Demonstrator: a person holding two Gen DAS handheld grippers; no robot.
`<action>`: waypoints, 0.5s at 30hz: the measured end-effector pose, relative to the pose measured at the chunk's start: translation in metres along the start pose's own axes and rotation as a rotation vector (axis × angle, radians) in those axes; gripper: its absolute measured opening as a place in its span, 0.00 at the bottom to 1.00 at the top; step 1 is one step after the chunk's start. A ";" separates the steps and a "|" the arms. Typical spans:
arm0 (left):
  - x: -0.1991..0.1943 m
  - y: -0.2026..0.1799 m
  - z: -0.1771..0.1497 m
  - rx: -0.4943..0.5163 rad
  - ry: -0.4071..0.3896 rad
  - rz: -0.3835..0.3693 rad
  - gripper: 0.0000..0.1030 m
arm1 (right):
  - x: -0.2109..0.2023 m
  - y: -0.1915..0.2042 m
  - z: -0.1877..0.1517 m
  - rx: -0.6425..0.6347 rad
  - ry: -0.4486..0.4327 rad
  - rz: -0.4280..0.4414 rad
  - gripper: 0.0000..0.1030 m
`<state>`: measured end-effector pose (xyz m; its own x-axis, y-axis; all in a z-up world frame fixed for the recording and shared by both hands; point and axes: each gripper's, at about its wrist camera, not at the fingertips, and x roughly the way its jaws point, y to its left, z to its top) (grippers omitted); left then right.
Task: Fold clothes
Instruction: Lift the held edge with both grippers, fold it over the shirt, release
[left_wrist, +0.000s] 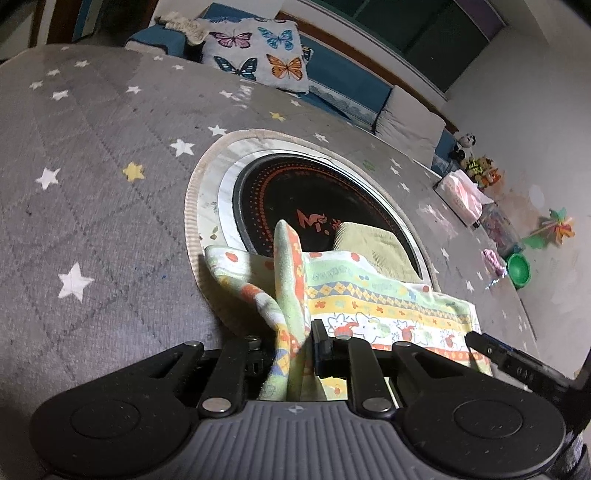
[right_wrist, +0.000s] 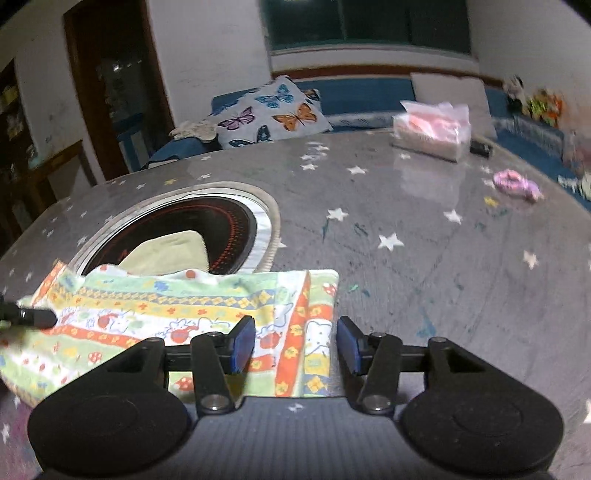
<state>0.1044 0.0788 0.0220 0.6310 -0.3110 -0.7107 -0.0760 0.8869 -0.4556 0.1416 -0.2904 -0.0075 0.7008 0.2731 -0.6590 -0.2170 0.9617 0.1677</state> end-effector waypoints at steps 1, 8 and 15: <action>0.000 -0.001 0.000 0.005 0.000 0.002 0.17 | 0.001 -0.001 0.000 0.008 0.000 0.003 0.46; -0.004 -0.013 0.005 0.045 -0.013 -0.005 0.12 | -0.005 0.000 0.002 0.054 -0.014 0.042 0.08; -0.004 -0.052 0.022 0.117 -0.041 -0.048 0.10 | -0.033 -0.006 0.016 0.041 -0.091 0.044 0.07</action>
<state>0.1225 0.0415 0.0598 0.6633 -0.3419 -0.6657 0.0443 0.9059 -0.4211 0.1303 -0.3051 0.0249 0.7507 0.3143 -0.5811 -0.2224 0.9485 0.2257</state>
